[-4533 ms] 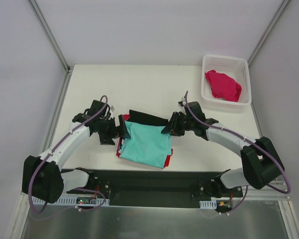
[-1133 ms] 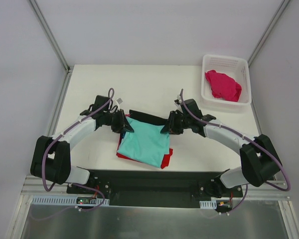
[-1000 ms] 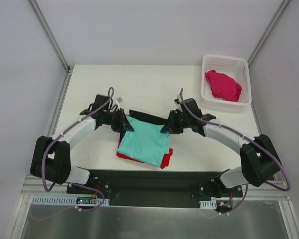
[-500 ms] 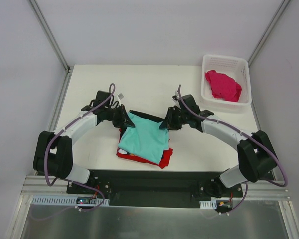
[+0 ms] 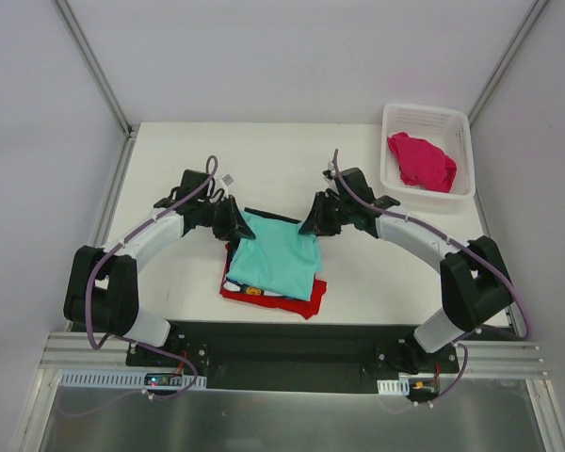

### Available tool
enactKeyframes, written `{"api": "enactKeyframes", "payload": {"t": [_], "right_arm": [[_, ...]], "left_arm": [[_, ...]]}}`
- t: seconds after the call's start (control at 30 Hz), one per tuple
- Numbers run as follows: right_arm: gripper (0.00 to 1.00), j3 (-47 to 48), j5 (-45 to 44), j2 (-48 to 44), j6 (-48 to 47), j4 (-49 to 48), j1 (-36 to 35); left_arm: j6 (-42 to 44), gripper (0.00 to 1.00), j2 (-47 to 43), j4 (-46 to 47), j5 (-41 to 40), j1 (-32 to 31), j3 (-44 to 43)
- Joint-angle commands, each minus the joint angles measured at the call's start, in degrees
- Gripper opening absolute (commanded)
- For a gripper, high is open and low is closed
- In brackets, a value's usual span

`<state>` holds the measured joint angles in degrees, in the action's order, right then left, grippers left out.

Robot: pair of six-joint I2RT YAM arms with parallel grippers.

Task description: Fold and stack the t-shirts

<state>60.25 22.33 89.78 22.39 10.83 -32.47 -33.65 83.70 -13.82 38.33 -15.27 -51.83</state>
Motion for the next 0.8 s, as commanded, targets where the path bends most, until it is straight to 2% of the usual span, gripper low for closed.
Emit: {"api": "enactKeyframes", "payload": {"t": [0.0, 0.77], "right_arm": [[0.19, 3.4, 0.6, 0.7, -1.5, -0.2, 0.9], [0.19, 6.0, 1.1, 3.7, -3.8, 1.0, 3.2]], "left_arm": [[0.3, 0.0, -0.6, 1.5, 0.3, 0.9, -1.6], [1.3, 0.0, -1.2, 1.3, 1.9, 4.0, -0.5]]}}
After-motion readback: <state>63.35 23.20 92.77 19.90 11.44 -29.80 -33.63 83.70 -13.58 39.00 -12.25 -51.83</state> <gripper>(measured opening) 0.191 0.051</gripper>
